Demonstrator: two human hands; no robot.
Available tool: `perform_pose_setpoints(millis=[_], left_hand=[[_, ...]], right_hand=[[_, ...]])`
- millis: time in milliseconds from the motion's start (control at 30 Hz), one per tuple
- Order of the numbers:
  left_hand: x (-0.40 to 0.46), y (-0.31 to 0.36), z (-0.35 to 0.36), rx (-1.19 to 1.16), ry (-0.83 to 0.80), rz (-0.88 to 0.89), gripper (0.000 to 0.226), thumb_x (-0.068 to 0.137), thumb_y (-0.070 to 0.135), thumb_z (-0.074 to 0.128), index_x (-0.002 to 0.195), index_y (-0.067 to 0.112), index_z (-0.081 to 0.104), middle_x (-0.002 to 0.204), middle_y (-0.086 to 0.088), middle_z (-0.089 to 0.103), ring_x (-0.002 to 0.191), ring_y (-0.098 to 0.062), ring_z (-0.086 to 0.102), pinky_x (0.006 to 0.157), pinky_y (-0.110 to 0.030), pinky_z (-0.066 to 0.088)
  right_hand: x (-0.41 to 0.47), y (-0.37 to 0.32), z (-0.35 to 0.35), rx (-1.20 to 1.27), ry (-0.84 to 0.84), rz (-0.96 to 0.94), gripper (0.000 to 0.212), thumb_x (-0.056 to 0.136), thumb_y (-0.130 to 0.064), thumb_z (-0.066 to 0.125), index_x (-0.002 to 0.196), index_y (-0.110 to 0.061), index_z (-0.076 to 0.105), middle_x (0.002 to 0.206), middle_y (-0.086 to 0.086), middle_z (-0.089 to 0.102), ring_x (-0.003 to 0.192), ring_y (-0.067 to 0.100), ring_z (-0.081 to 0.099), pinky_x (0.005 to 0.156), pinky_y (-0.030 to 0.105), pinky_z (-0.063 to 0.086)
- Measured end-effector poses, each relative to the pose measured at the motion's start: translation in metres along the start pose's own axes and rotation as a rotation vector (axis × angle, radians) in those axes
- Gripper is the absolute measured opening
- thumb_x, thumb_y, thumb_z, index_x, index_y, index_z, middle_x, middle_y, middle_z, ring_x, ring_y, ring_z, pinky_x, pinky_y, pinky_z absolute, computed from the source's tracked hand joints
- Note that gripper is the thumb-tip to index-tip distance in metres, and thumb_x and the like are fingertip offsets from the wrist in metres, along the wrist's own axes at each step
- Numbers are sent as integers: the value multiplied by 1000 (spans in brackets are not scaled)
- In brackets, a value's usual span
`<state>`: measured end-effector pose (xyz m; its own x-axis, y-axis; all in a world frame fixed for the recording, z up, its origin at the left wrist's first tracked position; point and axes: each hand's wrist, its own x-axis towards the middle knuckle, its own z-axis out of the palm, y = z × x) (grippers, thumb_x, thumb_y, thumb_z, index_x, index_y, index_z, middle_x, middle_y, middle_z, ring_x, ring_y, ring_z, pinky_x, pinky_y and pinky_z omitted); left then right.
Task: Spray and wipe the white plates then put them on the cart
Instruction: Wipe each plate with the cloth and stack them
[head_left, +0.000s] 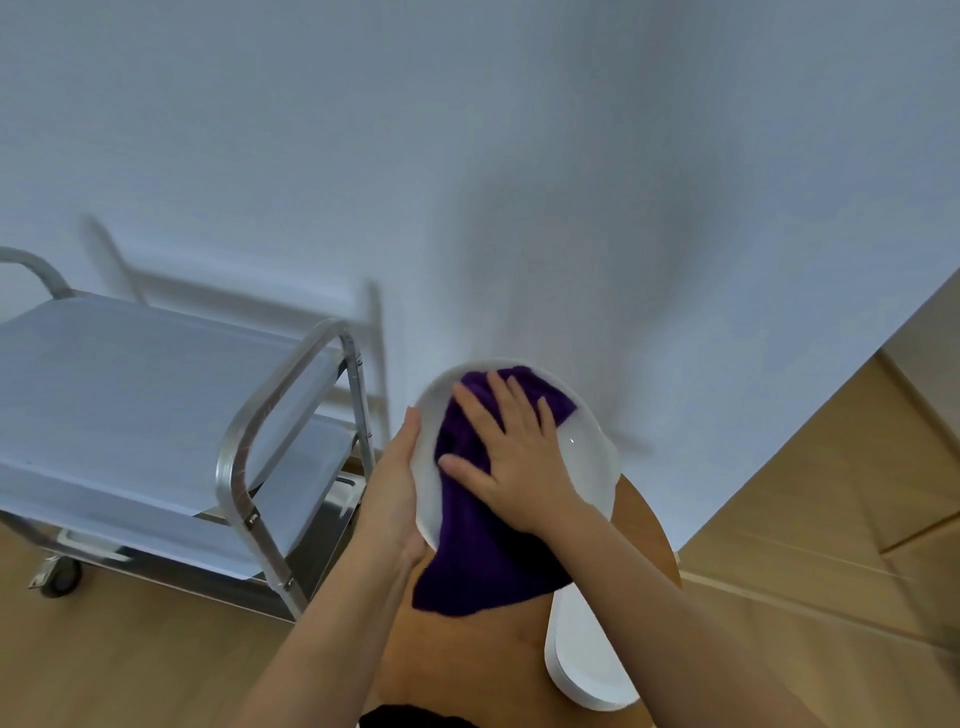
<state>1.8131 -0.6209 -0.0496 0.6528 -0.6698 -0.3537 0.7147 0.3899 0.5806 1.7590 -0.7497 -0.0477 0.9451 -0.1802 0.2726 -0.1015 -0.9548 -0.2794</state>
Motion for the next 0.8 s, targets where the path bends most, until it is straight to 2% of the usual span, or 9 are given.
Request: perform_pose_setpoints(millis=[100, 233, 300, 400, 467, 533, 633, 733, 800], left_hand=[[1, 2, -4, 57, 177, 127, 51, 85, 57, 57, 119, 20, 63, 109, -10, 71, 99, -30, 69, 77, -43, 55], [4, 15, 0, 119, 291, 306, 50, 85, 60, 57, 121, 27, 61, 107, -3, 71, 95, -25, 69, 60, -32, 56], [4, 17, 8, 147, 298, 357, 49, 85, 60, 56, 120, 27, 61, 107, -3, 71, 96, -23, 69, 64, -34, 58], [4, 16, 18, 168, 284, 355, 53, 82, 62, 58, 121, 26, 61, 112, -5, 69, 102, -26, 67, 84, -45, 55], [6, 23, 19, 205, 294, 318, 51, 84, 61, 57, 121, 26, 61, 112, -4, 70, 102, -25, 67, 87, -45, 54], [8, 37, 19, 218, 234, 216, 54, 87, 59, 54, 125, 22, 59, 117, -6, 68, 105, -28, 65, 90, -46, 52], [8, 54, 21, 291, 165, 107, 52, 90, 54, 53, 122, 14, 62, 114, -11, 69, 104, -31, 66, 84, -43, 54], [7, 57, 26, 362, 174, 112, 49, 88, 51, 57, 122, 16, 62, 116, -11, 68, 107, -29, 64, 94, -48, 51], [4, 61, 32, 471, 151, 173, 48, 81, 58, 62, 112, 21, 65, 108, -6, 71, 97, -22, 68, 84, -43, 57]], right_hand=[[0, 9, 1, -37, 46, 209, 66, 93, -61, 28, 149, -39, -1, 159, 2, -4, 145, 20, -9, 112, 38, -13], [-22, -2, 12, -27, 21, 419, 63, 97, -51, 24, 150, -31, -5, 159, 8, -3, 145, 27, -8, 115, 43, -6], [-35, -18, 17, 86, 4, 417, 64, 94, -54, 20, 149, -32, -3, 159, 8, 1, 145, 25, -6, 114, 42, -8], [-48, -44, 22, 277, -11, 295, 79, 76, -83, 11, 145, -46, -2, 159, 0, 2, 144, 16, -7, 110, 39, -17], [-52, -47, 19, 289, -4, 194, 84, 69, -90, 23, 141, -51, 4, 158, -2, 9, 145, 17, 1, 113, 42, -7], [-54, -40, 15, 190, 58, 73, 81, 71, -80, 49, 138, -45, 20, 152, 1, 29, 139, 24, 26, 113, 48, 21], [-54, -31, 12, 39, 263, -19, 78, 60, -41, 85, 123, -26, 42, 126, 9, 59, 112, 29, 59, 84, 42, 55], [-52, -34, 12, 121, 359, -22, 69, 55, -24, 90, 113, -16, 53, 105, 6, 69, 94, 25, 66, 71, 25, 55], [-47, -37, 1, 351, 400, 69, 54, 61, -18, 86, 108, -17, 60, 97, -6, 68, 89, 15, 66, 69, 14, 51]])
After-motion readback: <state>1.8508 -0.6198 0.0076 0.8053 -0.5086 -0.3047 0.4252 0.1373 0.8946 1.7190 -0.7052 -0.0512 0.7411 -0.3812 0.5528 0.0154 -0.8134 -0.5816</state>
